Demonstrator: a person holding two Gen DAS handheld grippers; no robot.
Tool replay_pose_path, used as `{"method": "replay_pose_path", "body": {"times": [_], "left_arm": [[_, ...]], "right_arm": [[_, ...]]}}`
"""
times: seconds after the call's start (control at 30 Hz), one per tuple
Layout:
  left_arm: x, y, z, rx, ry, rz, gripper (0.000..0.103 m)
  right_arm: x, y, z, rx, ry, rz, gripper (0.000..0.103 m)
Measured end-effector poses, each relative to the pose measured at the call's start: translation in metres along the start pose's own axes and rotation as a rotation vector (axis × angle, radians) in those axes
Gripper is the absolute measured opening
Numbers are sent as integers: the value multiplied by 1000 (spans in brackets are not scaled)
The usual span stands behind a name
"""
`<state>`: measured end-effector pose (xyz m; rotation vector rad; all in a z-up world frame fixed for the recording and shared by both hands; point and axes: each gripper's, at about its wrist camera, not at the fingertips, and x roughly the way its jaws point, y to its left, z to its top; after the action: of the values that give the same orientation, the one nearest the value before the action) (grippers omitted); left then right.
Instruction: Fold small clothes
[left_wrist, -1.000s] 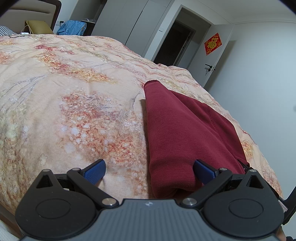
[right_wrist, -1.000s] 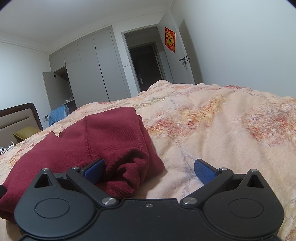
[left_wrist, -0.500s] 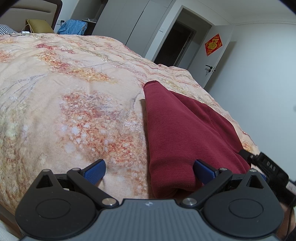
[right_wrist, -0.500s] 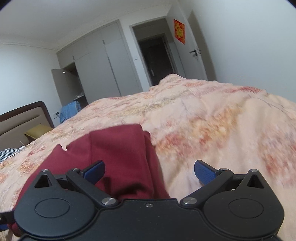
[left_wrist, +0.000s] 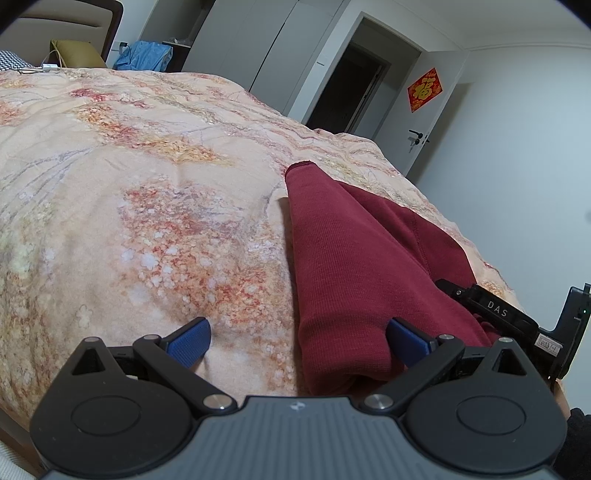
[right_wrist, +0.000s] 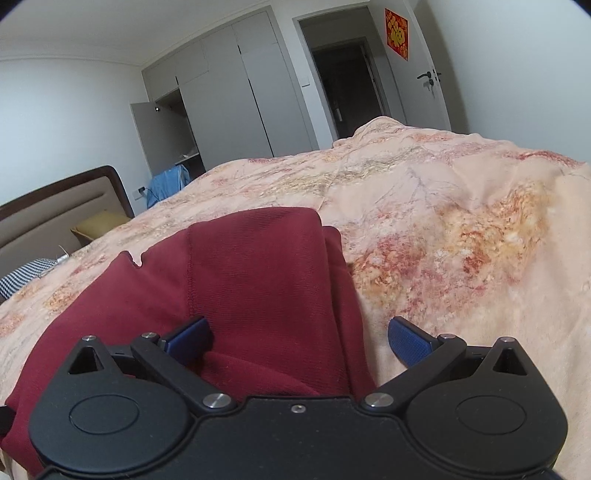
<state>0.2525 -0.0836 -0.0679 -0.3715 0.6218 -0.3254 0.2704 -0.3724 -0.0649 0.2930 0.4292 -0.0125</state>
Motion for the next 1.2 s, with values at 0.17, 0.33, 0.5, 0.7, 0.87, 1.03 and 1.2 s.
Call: {"method": "replay_pose_path", "body": {"times": [0.17, 0.33, 0.5, 0.7, 0.87, 1.03, 1.2], "left_arm": [[1, 0, 0, 3, -1, 1, 103], [1, 0, 0, 8, -1, 3, 103], [1, 0, 0, 10, -1, 5, 103], [2, 0, 0, 11, -2, 5, 103], [1, 0, 0, 12, -2, 6, 103], [1, -1, -1, 12, -2, 6, 103], [-3, -1, 0, 30, -20, -24, 103]], "right_arm": [[-3, -4, -4, 12, -19, 16, 103], [-3, -5, -4, 14, -22, 19, 103], [-5, -6, -5, 17, -27, 22, 103], [-5, -6, -5, 16, -27, 22, 103], [-5, -6, -5, 17, -28, 22, 103], [-5, -6, -6, 17, -28, 22, 103], [-6, -6, -6, 17, -31, 23, 103]]}}
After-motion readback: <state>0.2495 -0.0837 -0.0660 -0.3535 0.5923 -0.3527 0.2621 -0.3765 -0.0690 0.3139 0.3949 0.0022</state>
